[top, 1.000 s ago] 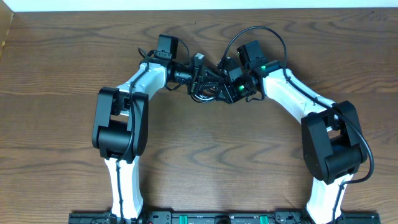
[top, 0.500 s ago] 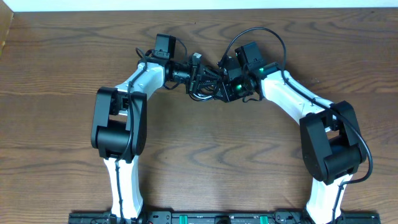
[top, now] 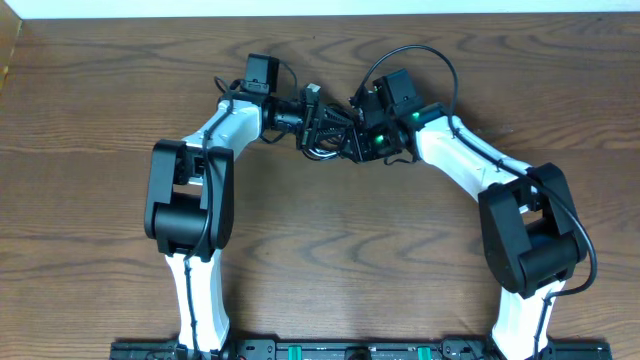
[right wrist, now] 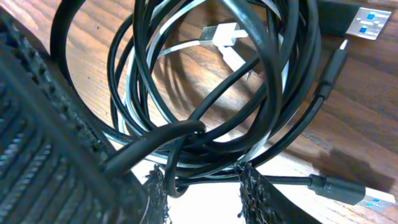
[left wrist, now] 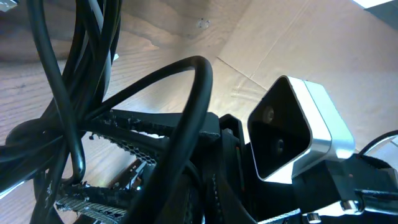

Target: Untangle cables

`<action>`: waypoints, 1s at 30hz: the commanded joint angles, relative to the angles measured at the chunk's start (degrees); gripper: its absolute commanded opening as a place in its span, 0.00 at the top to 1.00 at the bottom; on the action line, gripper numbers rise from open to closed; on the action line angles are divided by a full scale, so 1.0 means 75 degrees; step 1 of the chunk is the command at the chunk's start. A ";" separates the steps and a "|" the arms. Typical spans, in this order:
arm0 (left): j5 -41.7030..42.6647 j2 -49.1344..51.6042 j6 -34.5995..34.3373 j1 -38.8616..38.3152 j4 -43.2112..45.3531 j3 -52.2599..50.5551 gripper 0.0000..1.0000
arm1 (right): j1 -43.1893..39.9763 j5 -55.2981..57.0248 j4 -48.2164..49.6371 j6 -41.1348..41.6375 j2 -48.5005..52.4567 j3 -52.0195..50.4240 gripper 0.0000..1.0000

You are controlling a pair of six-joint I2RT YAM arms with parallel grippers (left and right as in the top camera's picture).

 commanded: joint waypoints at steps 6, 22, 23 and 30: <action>0.0478 -0.0312 -0.0102 -0.0189 -0.0085 0.0090 0.93 | 0.0117 0.0221 0.0589 0.1078 -0.0128 0.0029 0.64; 0.0361 -0.0312 -0.0102 -0.0189 -0.0085 0.0090 0.93 | 0.0184 0.0259 0.1247 0.2308 -0.0128 0.0029 0.52; 0.0364 -0.0312 -0.0102 -0.0189 -0.0085 0.0090 0.93 | 0.0184 0.0198 0.1311 0.2331 -0.0128 0.0029 0.53; 0.0364 -0.0312 -0.0102 -0.0192 -0.0085 0.0090 0.93 | 0.0187 0.0341 0.1658 0.2326 -0.0128 0.0029 0.61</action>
